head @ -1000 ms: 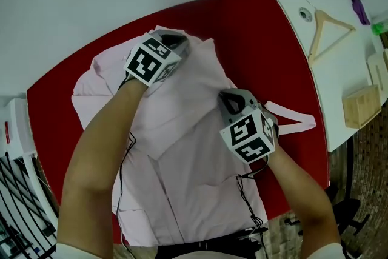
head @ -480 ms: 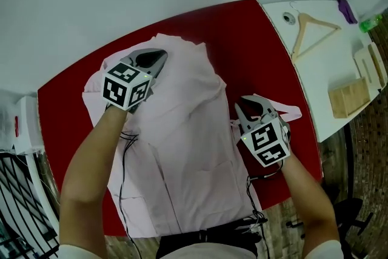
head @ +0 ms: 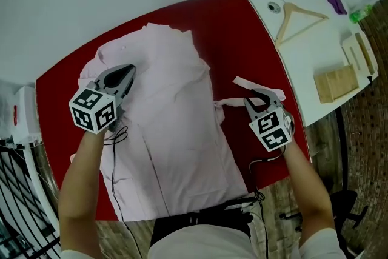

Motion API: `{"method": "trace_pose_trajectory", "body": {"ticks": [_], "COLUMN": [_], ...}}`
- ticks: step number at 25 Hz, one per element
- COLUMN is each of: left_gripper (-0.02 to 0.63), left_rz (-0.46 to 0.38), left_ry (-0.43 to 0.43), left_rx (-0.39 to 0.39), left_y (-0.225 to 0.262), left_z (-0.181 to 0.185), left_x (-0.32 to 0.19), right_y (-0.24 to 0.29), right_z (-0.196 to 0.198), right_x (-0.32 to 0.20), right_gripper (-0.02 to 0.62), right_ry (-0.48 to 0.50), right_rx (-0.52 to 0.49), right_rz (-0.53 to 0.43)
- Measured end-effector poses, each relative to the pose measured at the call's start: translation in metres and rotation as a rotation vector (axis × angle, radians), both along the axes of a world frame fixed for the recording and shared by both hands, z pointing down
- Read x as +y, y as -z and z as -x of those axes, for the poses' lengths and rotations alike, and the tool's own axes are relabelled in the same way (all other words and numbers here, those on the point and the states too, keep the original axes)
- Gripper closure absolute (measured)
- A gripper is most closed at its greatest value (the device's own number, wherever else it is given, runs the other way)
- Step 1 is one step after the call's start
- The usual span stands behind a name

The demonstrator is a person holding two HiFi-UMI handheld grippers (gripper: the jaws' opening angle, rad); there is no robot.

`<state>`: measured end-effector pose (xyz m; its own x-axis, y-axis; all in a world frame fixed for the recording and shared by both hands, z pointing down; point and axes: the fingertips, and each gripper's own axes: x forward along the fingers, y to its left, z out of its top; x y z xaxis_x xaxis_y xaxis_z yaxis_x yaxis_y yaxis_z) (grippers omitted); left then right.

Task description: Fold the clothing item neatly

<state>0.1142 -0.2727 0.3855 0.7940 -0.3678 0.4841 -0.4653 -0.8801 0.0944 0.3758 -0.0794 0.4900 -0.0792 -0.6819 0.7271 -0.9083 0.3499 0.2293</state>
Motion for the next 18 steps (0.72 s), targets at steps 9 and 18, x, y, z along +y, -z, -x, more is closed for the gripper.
{"method": "trace_pose_trajectory", "body": {"ticks": [9,18], "left_gripper": [0.594,0.594], "left_rz": [0.045,0.127], "left_ry": [0.101,0.117], "left_rx": [0.032,0.133], "left_y": [0.001,0.007], "left_z": [0.047,0.068], "left_x": [0.054,0.103], "right_y": [-0.027,-0.049], "right_z": [-0.082,-0.093], "right_x": [0.019,0.021], "right_gripper": [0.48,0.554], "right_ry": [-0.136,-0.273], "right_rx": [0.08,-0.051], "right_rz": [0.071,0.194]}}
